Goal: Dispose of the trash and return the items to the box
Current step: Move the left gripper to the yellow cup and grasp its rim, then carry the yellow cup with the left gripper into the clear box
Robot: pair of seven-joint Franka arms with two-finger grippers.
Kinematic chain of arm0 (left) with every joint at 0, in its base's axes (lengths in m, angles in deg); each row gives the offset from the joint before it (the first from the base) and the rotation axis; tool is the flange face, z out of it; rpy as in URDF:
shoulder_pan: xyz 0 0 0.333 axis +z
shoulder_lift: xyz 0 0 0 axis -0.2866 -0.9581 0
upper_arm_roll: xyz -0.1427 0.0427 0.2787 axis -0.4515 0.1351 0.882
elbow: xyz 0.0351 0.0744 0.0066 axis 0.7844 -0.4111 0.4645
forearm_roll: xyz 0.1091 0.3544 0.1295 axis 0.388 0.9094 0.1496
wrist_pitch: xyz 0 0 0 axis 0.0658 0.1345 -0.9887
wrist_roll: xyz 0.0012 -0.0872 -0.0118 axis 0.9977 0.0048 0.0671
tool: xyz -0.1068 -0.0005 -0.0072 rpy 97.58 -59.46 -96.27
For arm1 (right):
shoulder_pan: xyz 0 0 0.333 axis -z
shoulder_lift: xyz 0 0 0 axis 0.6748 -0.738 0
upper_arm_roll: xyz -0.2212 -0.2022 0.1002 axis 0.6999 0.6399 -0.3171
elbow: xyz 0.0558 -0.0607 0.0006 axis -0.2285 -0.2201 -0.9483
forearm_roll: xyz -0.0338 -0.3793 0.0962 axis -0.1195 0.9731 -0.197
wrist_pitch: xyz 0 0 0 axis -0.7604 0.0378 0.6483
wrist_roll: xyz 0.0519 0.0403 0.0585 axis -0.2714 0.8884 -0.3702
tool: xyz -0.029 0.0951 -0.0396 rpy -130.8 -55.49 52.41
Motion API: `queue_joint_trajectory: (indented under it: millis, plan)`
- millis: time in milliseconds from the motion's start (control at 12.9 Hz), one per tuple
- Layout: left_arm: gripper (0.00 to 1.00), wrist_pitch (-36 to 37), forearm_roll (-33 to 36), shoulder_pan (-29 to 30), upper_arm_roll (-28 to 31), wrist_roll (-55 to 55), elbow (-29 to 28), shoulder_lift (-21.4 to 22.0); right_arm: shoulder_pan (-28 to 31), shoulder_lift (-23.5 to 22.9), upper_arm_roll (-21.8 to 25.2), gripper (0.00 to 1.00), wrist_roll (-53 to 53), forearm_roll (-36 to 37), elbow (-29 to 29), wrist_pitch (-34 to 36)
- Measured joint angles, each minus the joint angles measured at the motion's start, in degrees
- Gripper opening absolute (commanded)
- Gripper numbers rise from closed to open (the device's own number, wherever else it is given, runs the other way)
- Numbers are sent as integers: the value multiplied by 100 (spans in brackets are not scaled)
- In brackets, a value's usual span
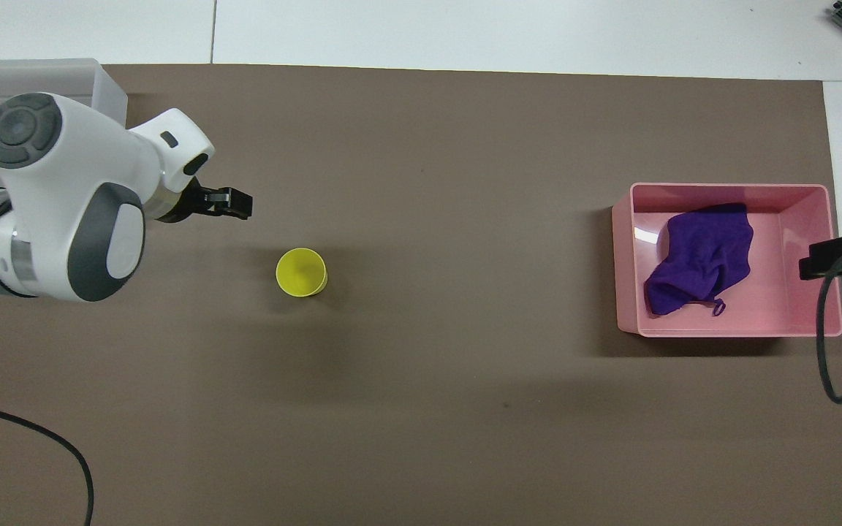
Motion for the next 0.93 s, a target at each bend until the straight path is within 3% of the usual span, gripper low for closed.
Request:
queue_joint_trajectory:
  millis: [233, 311, 388, 466, 621, 932]
  plan:
    - [99, -286, 0, -502, 5, 417, -503, 146, 0, 5, 0, 100, 0, 0, -6, 0]
    - [71, -570, 0, -612, 8, 480, -809, 234, 0, 6, 0, 100, 0, 0, -8, 0]
    - [28, -835, 0, -683, 7, 509, -1115, 314, 1, 6, 0, 100, 0, 0, -12, 0]
    - [0, -1062, 0, -722, 7, 519, -1393, 383, 1, 6, 1, 100, 0, 0, -17, 0]
    - [0, -1324, 0, -798, 9, 519, -1686, 440, 3, 8, 1, 100, 0, 0, -23, 0]
    - [0, -1451, 0, -866, 33, 575, -1675, 469, 4, 13, 3, 100, 0, 0, -34, 0]
